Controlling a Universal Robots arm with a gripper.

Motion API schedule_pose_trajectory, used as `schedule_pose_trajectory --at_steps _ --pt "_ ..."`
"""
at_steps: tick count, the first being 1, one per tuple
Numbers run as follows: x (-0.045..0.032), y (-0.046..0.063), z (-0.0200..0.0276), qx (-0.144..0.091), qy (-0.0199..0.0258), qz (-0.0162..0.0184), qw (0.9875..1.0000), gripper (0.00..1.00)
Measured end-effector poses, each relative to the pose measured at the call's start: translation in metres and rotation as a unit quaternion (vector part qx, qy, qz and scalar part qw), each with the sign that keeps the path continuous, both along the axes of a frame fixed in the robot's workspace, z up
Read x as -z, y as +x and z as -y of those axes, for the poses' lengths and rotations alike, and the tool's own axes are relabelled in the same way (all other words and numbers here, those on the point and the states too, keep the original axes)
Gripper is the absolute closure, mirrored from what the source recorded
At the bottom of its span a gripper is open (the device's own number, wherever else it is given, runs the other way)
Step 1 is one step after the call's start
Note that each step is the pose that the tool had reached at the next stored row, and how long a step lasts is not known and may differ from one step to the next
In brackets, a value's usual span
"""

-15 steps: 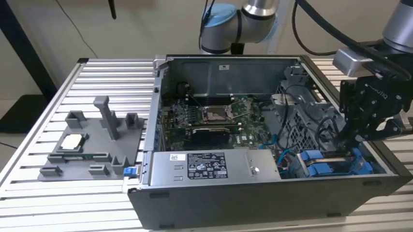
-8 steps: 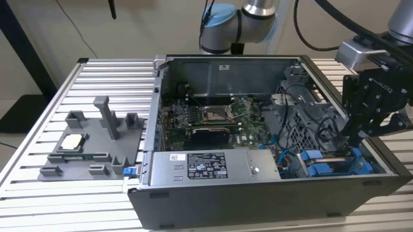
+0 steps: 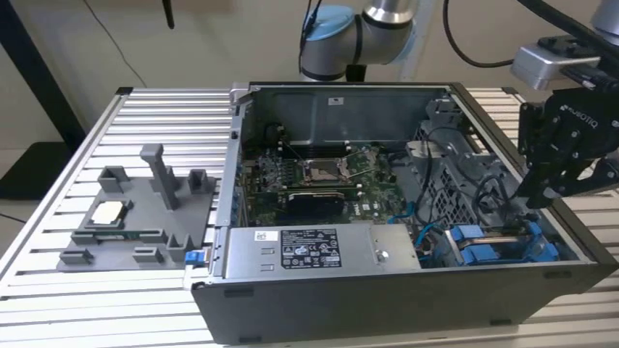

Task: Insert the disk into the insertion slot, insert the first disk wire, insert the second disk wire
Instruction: 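Insert the first disk wire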

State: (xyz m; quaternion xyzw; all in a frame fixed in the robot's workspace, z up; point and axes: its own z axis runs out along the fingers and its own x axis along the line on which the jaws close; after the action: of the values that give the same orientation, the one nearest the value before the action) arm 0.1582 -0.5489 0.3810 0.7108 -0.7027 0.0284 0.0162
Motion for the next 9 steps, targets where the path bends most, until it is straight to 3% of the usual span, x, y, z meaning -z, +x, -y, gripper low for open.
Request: schedule_pose_trajectory --at_steps 9 --pt "-0.0002 0.01 -0.0022 0.0 -0.0001 -0.0001 1.0 0.73"
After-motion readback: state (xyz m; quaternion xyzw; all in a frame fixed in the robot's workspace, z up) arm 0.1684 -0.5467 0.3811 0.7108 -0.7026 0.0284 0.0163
